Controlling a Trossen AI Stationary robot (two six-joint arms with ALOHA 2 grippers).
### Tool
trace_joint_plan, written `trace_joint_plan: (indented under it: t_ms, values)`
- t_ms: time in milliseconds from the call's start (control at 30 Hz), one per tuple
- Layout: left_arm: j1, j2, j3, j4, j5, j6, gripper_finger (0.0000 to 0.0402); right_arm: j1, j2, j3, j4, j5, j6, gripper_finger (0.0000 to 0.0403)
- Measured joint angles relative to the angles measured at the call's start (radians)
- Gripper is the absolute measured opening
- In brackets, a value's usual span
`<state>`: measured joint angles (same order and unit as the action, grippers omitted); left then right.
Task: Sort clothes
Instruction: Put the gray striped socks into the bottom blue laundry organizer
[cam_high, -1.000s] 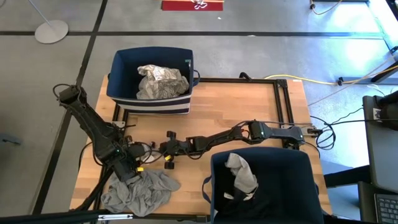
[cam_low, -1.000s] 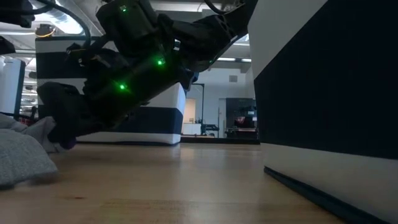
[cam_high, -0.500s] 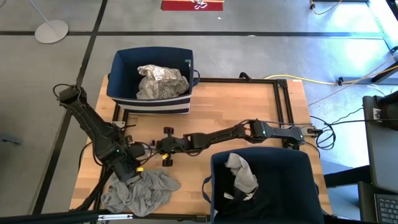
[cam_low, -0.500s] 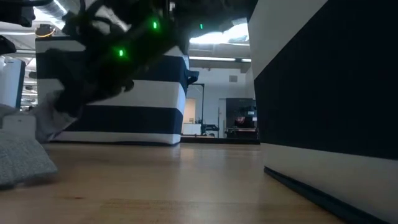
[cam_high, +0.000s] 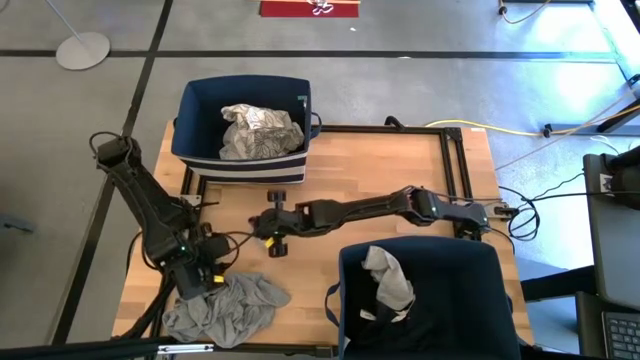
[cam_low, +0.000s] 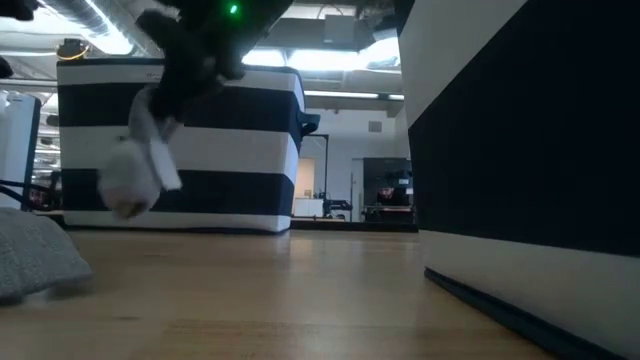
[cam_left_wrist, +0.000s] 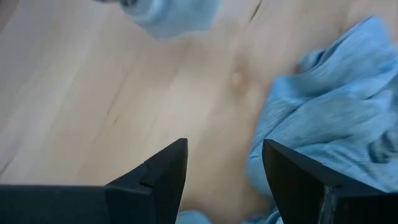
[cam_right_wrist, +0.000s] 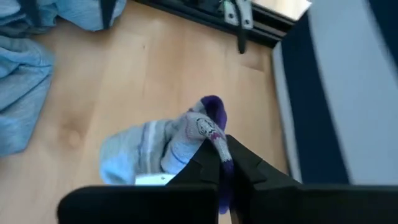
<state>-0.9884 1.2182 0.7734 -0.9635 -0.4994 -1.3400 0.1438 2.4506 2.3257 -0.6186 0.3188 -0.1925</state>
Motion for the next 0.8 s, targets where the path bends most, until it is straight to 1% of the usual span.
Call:
trace_joint_plan:
  t_ms: [167, 400, 667, 800]
  values:
    - [-0.014, 0.0, 0.0, 0.026, -0.047, 0.005, 0.0198, 0.0, -0.079, 0.0, -0.085, 0.017, 0.0, 0.0014]
    - [-0.014, 0.01, 0.0, 0.035, -0.084, 0.021, 0.0198, 0.007, -0.2, 0.0, -0.196, 0.044, 0.005, 0.0008]
    - [-0.014, 0.01, -0.003, 0.044, -0.114, 0.038, 0.0198, 0.055, -0.359, 0.0, -0.288, 0.116, 0.025, 0.0011]
    - [-0.014, 0.01, -0.034, 0.077, -0.114, 0.04, 0.0198, 0.088, -0.437, 0.0, -0.34, 0.122, 0.063, 0.0013]
